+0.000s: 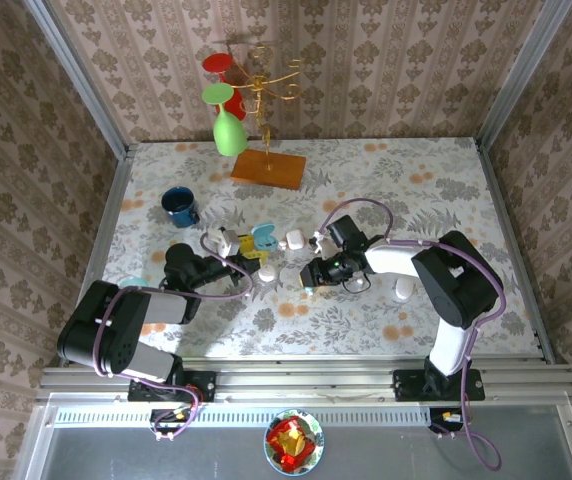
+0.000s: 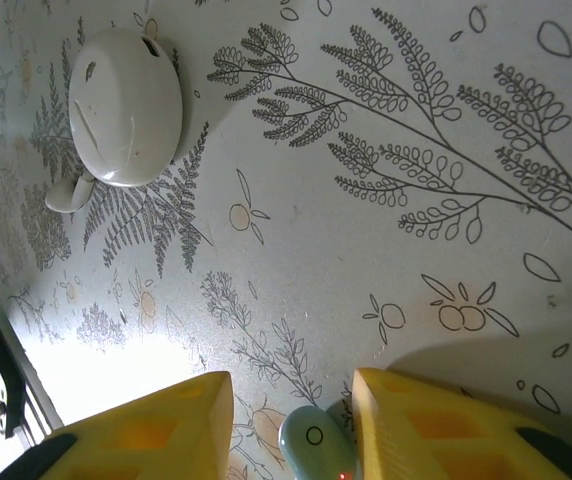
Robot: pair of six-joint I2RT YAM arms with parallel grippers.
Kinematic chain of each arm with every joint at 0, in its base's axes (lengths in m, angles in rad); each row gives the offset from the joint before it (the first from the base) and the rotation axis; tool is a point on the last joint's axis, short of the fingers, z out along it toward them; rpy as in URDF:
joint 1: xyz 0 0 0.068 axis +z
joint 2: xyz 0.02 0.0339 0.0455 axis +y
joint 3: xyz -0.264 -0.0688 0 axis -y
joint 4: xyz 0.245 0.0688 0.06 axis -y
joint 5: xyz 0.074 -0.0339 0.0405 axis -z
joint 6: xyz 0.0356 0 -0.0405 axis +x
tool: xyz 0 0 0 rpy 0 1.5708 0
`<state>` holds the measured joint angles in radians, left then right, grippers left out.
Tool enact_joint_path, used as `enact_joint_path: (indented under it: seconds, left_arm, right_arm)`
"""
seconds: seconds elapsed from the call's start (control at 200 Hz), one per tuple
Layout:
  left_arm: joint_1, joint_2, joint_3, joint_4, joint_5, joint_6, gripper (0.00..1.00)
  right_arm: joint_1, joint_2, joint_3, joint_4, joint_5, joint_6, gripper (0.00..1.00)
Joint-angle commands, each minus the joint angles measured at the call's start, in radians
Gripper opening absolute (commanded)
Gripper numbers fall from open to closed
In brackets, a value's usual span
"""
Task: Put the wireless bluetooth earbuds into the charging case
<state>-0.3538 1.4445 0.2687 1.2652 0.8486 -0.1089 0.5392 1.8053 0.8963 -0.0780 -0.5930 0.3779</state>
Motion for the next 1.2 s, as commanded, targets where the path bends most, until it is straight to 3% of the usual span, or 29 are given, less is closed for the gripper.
enact_joint_path:
  seconds: [0.0, 0.68, 1.005, 1.195]
  left_arm:
    - [-0.009, -0.003, 0.007, 0.026, 0.023, 0.003, 0.26]
    - [-0.011, -0.008, 0.006, 0.026, 0.019, 0.008, 0.26]
    - [-0.056, -0.017, -0.029, 0.025, -0.068, 0.145, 0.25]
    - [-0.073, 0.006, -0.031, 0.023, -0.065, 0.194, 0.25]
  right_arm:
    - [0.007, -0.016, -0.042, -0.049, -0.043, -0.035, 0.37]
    - [0.008, -0.049, -0.043, -0.056, 0.003, -0.024, 0.20]
    - [0.008, -0.196, -0.062, 0.003, 0.128, 0.089, 0.19]
    - [0.010, -0.290, -0.032, -0.025, 0.178, 0.126, 0.19]
